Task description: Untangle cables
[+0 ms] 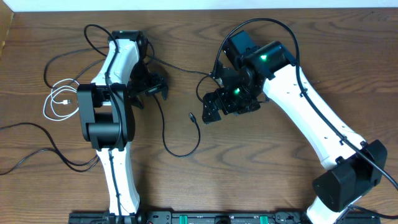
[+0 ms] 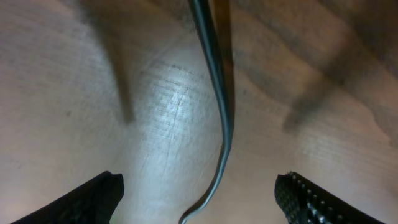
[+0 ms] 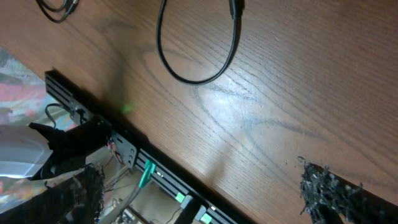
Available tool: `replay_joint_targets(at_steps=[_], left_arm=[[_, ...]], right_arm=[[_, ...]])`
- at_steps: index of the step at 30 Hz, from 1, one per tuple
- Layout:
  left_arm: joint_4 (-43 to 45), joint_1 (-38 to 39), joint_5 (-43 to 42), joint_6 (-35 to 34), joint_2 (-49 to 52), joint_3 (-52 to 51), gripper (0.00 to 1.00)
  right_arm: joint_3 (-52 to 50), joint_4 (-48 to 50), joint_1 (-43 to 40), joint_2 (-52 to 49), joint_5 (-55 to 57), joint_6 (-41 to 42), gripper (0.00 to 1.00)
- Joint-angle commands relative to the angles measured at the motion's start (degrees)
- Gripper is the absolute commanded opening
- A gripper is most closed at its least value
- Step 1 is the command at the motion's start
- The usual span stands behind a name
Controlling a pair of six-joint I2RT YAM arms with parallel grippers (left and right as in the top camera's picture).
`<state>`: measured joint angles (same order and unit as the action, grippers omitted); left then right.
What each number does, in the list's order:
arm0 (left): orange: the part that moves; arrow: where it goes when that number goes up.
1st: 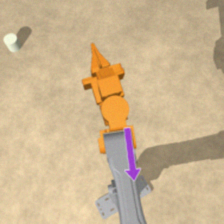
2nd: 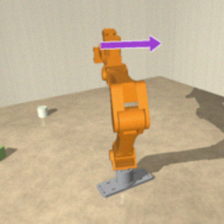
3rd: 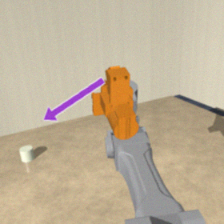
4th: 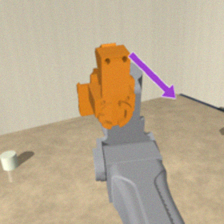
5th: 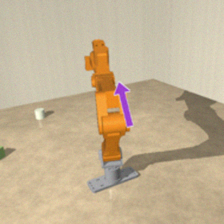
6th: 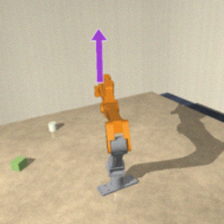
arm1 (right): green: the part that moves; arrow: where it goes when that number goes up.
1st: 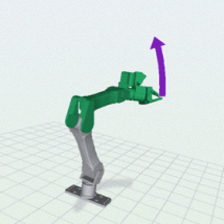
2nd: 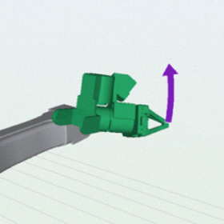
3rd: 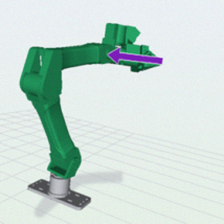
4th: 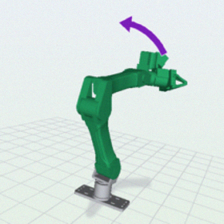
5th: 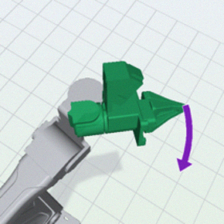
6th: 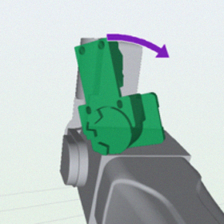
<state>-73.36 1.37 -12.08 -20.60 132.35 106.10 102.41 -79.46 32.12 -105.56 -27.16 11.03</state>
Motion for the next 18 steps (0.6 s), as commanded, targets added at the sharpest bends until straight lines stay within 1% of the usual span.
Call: replay_joint_targets(at_steps=[1,2,6,10,13,18], left_arm=[[1.73,0.39,0.57,-0.96,-0.09,-1.07,0.8],[2.69,0.37,0.57,-0.96,-0.09,-1.16,0.77],[5.81,0.37,0.59,-0.94,-0.09,-1.42,0.7],[8.92,0.37,0.57,-0.94,0.02,-2.27,0.6],[10.82,0.37,0.61,-0.94,0.07,-3.06,0.55],[12.66,0.37,1.25,-0.94,0.11,-3.52,0.36]], right_arm=[[-0.15,0.39,0.24,-0.02,-0.17,-0.39,0.99],[-0.15,0.39,0.24,-0.02,-0.15,-0.39,0.99],[-0.15,0.39,0.24,0.0,-0.15,-0.39,0.99],[-0.15,0.44,0.24,-0.02,-0.15,-0.39,0.99],[-0.15,0.63,0.24,-0.02,-0.15,-0.39,0.99],[-0.15,1.05,0.24,0.0,-0.13,-0.39,0.99]])
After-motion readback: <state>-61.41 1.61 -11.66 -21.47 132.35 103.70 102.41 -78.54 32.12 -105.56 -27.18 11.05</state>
